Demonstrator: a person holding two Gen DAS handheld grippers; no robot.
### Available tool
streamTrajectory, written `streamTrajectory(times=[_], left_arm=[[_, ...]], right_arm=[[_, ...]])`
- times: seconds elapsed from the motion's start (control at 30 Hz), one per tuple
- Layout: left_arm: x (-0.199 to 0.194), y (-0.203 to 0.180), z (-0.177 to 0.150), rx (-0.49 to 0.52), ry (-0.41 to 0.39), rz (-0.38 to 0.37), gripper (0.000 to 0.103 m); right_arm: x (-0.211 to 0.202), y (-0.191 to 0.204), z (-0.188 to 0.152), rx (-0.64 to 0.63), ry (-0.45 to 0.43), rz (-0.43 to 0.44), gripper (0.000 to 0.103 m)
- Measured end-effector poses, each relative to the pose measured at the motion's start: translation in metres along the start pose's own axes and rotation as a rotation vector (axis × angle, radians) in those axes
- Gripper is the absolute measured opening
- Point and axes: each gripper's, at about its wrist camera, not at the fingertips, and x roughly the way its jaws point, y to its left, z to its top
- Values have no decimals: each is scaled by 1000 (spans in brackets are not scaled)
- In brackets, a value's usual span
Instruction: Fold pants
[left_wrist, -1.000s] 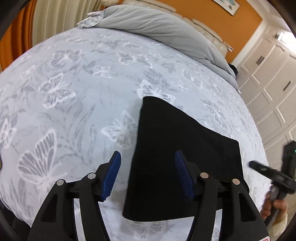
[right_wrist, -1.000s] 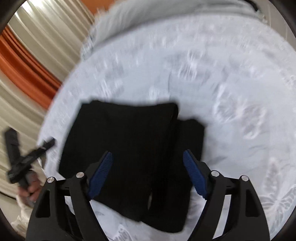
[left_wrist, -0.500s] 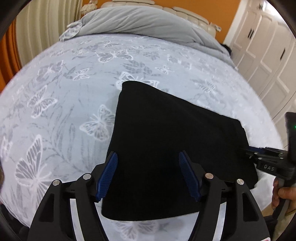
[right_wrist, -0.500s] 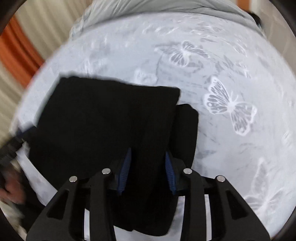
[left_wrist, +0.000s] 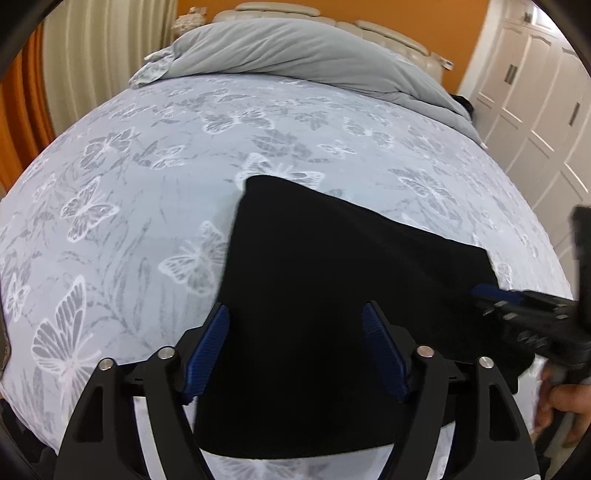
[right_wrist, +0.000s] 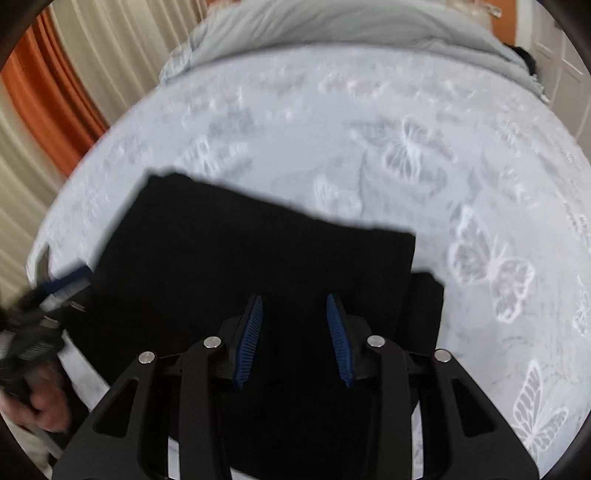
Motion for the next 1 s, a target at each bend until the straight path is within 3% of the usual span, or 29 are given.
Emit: streamTrajectory(times=[0.1,0.17,0.3,0.4,0.47,0.5,0.57,0.63,0.83,0.9,0.93,1.0], left_arm=[[15,27,-1,-109,92,31,75],[20,43,-2,-173,124,4,77],[12,61,-2,-207,114,-29,78],[1,67,-3,-189,80,-3,78],[-6,73,-3,-189,61,18,77],[-8,77,-2,-190,55,22,77],[-11,84,-1,-193,52,26,77],[-12,90,-1,-184,51,35,77],[-10,92,0,-186,66,21,77],[-9,87,2,-182,64,15,77],[-9,84,2,-178,64,8,77],[-7,74,3,-156,63,6,77]], right_arm=[[-10,18,10,8,-21,185,37],[3,36,14,-11,1,232,36],[71,52,24,-28,110,133,37],[64,56,40,49,26,118,39],[53,73,47,11,-35,185,39],[57,82,48,-7,-32,198,39],[75,102,50,-68,2,205,49],[108,114,44,-128,47,136,60],[78,107,61,-39,-72,226,60],[73,107,59,-80,-90,174,66],[79,106,56,-105,-61,112,72],[100,87,44,-106,36,-19,75]])
